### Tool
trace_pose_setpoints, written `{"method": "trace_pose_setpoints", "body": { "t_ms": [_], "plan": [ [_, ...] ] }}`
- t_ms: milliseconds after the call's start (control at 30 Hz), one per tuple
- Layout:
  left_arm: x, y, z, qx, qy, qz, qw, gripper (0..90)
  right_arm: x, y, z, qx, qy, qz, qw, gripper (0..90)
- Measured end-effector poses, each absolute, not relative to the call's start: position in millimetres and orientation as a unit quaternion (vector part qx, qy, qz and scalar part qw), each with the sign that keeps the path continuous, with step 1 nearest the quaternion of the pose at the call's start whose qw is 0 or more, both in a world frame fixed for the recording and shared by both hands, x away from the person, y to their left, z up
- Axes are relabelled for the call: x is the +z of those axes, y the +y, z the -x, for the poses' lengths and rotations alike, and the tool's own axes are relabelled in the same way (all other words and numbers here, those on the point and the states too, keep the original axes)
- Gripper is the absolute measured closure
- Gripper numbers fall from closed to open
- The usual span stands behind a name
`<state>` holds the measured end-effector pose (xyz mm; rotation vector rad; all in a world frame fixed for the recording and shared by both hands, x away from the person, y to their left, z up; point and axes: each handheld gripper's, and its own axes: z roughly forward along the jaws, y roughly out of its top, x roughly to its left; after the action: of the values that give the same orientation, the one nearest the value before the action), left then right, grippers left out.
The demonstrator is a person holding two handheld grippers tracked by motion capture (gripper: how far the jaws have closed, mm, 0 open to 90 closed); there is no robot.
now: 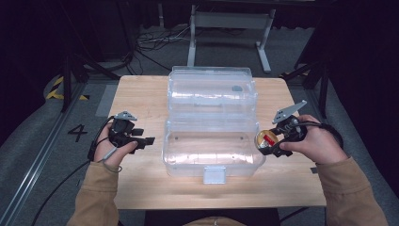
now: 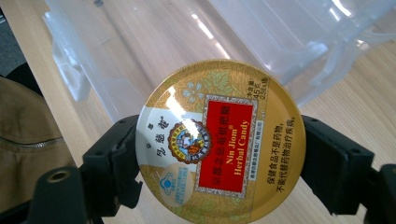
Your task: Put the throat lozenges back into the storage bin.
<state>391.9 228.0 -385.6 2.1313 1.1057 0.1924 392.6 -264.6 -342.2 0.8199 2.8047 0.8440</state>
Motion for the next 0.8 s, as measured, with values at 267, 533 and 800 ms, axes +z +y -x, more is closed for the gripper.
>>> {"method": "trace_pose_setpoints", "body": {
  "t_ms": [267, 533, 800],
  "plan": [
    [-385.5, 229.0, -391.6, 0.075, 0.429, -0.825, 0.359, 38.1, -343.0, -248.4, -395.4, 0.265, 0.926, -0.265, 0.036, 20.3],
    [-385.6, 230.0, -391.5, 0.075, 0.43, -0.825, 0.359, 38.1, -349.9, -232.4, -398.3, 0.258, 0.93, -0.261, 0.025, 20.3],
    [-385.7, 230.1, -391.6, 0.075, 0.429, -0.825, 0.358, 38.1, -358.8, -223.6, -399.5, 0.235, 0.933, -0.272, 0.022, 20.3]
  ]
}}
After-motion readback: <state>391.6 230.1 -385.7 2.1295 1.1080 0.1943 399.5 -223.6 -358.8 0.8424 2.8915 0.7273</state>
